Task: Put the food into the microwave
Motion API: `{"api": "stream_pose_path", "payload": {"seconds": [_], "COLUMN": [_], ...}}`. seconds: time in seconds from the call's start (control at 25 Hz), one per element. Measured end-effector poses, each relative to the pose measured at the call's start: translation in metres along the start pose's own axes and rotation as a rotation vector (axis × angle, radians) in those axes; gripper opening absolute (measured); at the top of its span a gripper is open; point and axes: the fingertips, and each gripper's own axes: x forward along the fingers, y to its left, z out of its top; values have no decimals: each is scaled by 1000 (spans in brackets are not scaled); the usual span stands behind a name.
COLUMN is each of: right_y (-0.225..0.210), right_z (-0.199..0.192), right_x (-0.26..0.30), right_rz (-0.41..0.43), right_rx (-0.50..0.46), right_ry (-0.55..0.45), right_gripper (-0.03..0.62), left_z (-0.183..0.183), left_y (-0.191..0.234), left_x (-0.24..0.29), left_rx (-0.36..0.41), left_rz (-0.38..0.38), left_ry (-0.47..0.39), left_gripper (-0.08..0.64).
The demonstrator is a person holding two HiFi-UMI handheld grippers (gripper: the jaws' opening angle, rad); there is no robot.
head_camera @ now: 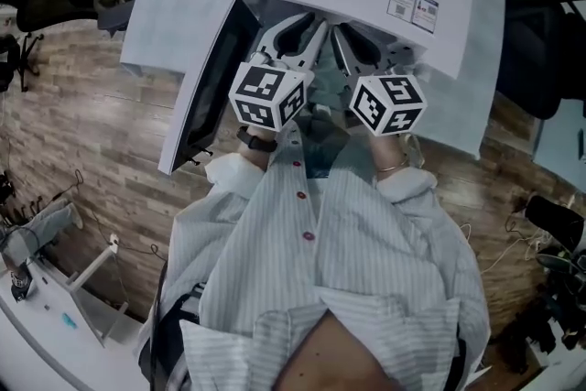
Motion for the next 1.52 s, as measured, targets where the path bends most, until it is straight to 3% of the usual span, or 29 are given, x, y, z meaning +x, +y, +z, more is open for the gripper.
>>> {"api": "stream_pose_path", "payload": {"seconds": [0.28,0.44,0.72,1.52], "right_y": [13,13,14,11], "right_z": [30,37,41,38], "right_x": [-21,-35,-45,-37], "right_rz": [86,98,118,134], "right_rx": [4,2,21,49], "right_ry": [-33,-42,-57,-50], "right_gripper": [48,43,35,32], "left_z": [22,26,25,11], "left_y": [-36,-50,-59,-48], "left_x": [-10,-11,-13,-8], "left_rx": [26,-8,-2,-23], "left_rz": [-78,-131,-183,-180], "left_ry": [-39,-39,-11,38], "left_gripper": [37,19,9,9]}}
